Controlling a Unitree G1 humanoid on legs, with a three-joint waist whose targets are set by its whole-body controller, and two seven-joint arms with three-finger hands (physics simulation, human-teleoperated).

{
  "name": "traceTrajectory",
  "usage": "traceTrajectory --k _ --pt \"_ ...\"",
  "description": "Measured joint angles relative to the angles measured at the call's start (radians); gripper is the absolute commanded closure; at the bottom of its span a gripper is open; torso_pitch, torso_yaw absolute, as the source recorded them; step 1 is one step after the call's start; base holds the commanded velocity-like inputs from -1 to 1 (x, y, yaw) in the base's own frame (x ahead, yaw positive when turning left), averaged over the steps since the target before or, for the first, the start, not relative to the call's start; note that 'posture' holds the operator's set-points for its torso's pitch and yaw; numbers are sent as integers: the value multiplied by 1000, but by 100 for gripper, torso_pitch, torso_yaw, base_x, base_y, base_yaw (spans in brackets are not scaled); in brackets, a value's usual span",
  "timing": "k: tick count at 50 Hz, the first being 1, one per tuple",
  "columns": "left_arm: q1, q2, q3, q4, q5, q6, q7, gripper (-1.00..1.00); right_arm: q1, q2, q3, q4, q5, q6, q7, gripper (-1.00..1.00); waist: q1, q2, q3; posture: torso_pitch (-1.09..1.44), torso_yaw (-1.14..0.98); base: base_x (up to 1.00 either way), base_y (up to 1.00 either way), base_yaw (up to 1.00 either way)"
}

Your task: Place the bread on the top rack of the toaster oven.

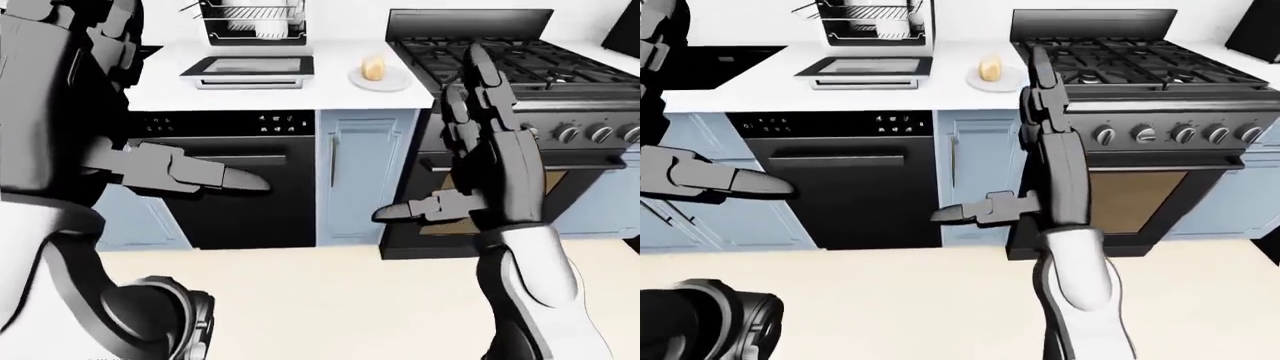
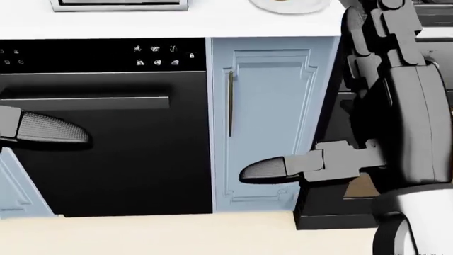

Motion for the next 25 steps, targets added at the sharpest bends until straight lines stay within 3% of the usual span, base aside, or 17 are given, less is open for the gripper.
traceTrajectory --k 3,4,6,9,11,14,16,18,19,21,25 --pt "-12 14 3 0 9 4 -4 -100 -10 1 -3 3 -1 18 0 -100 5 -33 10 0 0 51 0 0" --pt "-15 19 3 1 4 7 -3 -100 -18 -4 -7 3 -3 33 0 -100 3 -33 19 0 0 50 0 0" --pt "-10 26 -1 0 -12 12 -5 -100 -35 -12 -21 0 -7 64 -3 -100 -5 -14 27 0 0 50 0 0" --pt "-4 37 7 0 -35 16 -10 -100 -58 -18 -36 -12 -13 109 -11 -100 -5 -18 13 0 0 50 0 0" --pt "-2 29 16 0 -31 7 -8 -100 -85 -22 -35 -30 -14 126 -14 -100 -3 -7 6 0 0 50 0 0" --pt "0 22 12 0 -11 -3 -20 -100 -121 -29 -38 -59 -7 158 -14 -100 -11 21 4 0 0 50 0 0" --pt "-1 21 5 0 -1 -5 -31 -100 -70 -24 -31 -58 -5 118 -16 -100 -21 42 -2 0 0 50 0 0" --pt "-1 21 11 0 11 -9 -34 -100 -39 -17 -20 -36 -3 90 -16 -100 -25 77 -4 0 0 50 0 0" --pt "11 19 16 0 17 -10 -33 -100 -27 -10 -12 -23 0 88 -13 -100 -18 70 7 0 0 50 0 0" --pt "27 18 19 4 26 -1 -34 -100 -21 -9 -3 -6 7 103 -7 -100 -14 79 23 0 0 50 0 0" --pt "-6 35 12 4 40 5 -55 -100 -44 -14 -14 -37 5 112 -7 -100 -8 66 0 0 0 50 1 0"
